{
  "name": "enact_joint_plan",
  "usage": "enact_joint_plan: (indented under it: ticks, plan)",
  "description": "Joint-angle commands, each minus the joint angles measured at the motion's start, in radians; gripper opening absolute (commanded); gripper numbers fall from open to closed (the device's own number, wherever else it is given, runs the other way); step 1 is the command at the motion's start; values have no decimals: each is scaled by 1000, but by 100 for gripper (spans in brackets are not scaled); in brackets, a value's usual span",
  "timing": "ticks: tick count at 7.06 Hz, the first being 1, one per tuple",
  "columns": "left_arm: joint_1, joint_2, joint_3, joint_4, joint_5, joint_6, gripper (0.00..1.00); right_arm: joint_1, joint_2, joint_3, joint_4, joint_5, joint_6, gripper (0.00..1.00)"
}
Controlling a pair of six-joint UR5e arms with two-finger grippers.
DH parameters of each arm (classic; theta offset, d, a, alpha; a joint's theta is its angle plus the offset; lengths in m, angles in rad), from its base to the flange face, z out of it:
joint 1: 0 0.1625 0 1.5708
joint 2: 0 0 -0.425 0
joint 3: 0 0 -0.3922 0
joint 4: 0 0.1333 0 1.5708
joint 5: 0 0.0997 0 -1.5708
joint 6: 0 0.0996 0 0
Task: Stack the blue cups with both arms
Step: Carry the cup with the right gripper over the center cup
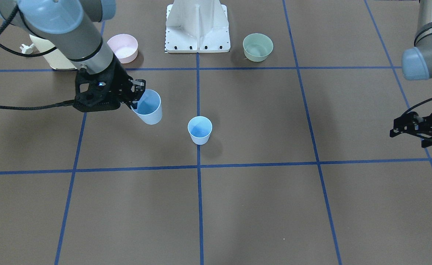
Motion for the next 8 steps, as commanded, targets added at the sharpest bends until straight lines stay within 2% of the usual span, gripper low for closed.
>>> enact_joint_plan:
  ticks: [1,3,5,8]
  plan:
    - [-6,21,1,-3,1,12,98,-85,79,-62,1,-61,46,15]
    - [-6,21,-1,-3,1,12,98,-116,99,-102,35,-74,46,16]
    - [-6,21,1,-3,1,12,98,-136,135,-217,188,-97,89,16]
    - [-6,21,1,-3,1,11,98,-134,152,-233,192,-98,83,16]
